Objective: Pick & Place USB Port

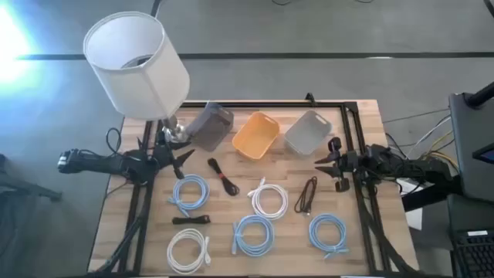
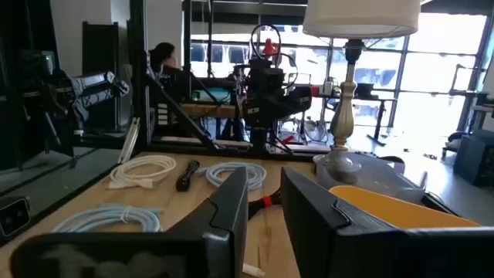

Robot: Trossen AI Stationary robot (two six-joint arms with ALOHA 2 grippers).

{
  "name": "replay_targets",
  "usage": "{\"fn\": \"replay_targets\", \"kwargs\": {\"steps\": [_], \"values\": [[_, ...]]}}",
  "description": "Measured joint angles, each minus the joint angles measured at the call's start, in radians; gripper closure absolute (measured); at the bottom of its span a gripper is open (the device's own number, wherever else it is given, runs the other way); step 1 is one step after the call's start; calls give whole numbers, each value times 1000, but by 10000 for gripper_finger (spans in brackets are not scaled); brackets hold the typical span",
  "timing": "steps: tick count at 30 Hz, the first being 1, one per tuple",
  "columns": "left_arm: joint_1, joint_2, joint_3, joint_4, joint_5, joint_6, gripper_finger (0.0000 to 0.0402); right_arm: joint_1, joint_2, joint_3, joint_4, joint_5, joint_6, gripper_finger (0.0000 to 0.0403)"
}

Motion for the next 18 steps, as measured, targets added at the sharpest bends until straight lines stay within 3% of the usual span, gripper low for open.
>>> {"fn": "replay_targets", "kwargs": {"steps": [18], "values": [[0, 0, 0, 0, 0, 0, 254, 0, 0, 0, 0, 0, -2, 317]]}}
